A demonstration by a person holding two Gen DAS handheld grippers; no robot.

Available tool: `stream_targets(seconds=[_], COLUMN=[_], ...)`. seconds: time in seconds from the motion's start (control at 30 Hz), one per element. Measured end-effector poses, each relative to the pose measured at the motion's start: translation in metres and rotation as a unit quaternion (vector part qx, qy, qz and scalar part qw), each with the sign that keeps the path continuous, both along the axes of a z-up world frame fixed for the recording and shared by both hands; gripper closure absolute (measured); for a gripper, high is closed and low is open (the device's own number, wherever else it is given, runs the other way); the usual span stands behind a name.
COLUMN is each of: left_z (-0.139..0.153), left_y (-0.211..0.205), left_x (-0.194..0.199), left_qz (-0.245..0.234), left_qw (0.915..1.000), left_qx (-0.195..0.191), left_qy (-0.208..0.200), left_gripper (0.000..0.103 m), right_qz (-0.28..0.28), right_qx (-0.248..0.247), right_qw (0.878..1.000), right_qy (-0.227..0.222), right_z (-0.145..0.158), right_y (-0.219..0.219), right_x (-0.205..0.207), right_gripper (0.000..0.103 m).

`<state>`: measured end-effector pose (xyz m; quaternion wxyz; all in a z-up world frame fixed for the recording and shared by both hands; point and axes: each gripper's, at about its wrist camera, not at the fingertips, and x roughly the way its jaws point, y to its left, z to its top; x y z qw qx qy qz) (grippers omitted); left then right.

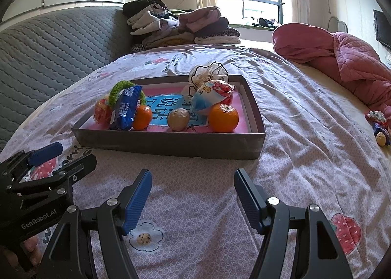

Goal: Organize objects
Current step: 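Withdraw both open tools back from the tray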

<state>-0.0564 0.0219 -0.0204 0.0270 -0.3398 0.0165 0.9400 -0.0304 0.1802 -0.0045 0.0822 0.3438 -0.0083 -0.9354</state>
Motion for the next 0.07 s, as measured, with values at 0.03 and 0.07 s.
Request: stream_targets(seconds=[0.03,0.07], left_z=[-0.0002,-0.0005], left_y=[0.0002,0.0001], left_x=[0.0000,-0.0003], left_qz=[0.002,0.003], left_qw=[1.0000,1.0000], left_qx=[-0.001,-0.003], left_qy=[0.000,-0.002], left_gripper=[0.026,0.026], right_qz=[0.000,0.000], right_qx=[0.000,0.000], right_qw=[1.000,1.000], right_qy=[0.001,0.001], right_z=[0.0002,0.0002], right_y=[0.0003,0.0003], right_x=[0.0003,0.0004], right_gripper=[0.034,0.034])
